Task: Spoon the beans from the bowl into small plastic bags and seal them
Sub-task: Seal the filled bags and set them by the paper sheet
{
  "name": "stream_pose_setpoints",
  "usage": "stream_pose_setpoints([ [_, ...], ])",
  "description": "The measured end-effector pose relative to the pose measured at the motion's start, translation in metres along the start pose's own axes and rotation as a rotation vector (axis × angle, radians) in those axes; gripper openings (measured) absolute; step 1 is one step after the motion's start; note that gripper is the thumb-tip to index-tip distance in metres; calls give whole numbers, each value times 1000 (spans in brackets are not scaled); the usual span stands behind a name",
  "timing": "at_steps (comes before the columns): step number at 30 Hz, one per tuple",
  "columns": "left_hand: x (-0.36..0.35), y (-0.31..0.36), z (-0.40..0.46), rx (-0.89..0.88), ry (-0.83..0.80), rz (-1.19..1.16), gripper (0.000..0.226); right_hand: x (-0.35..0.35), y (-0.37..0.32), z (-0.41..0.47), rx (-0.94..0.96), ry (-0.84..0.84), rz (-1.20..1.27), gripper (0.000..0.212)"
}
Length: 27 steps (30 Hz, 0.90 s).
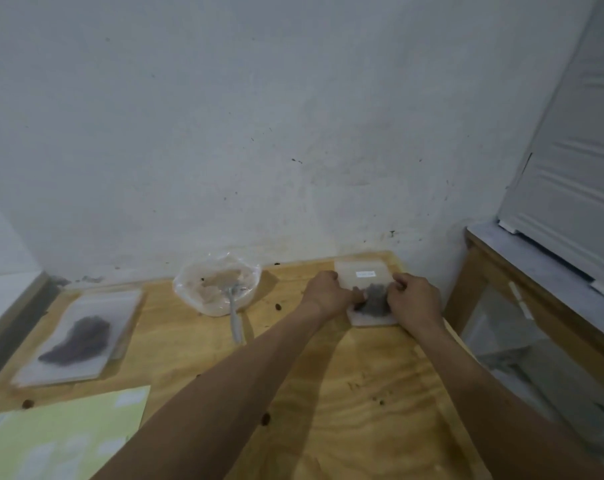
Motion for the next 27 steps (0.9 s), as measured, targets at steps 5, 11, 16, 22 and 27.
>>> stream_pose_setpoints([
  [5, 3, -1, -8, 9, 9, -61, 69, 9, -1, -4, 6, 50, 9, 43],
  [11, 25, -1, -33, -15, 42, -84, 80, 30, -26, -19, 94, 169, -8, 36],
  [16, 81, 9, -57, -110, 136, -92, 73, 33, -95, -45, 239, 182, 80, 31],
  [22, 210, 4, -114, -216, 419, -84, 46, 7, -218, -98, 467, 93, 251, 24],
  [27, 317, -47, -154, -73, 588, 160, 50, -59, -308, -151, 613, -168, 190, 27],
])
Point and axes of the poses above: each hand's wrist, its own z-axis towards the middle knuckle, its own x-axis out of the back of the hand, y = z × x, the point moved 7 cm from there along z, towards the middle knuckle, and after that the axes turned 11 degrees about -z, right-handed, at the moved point
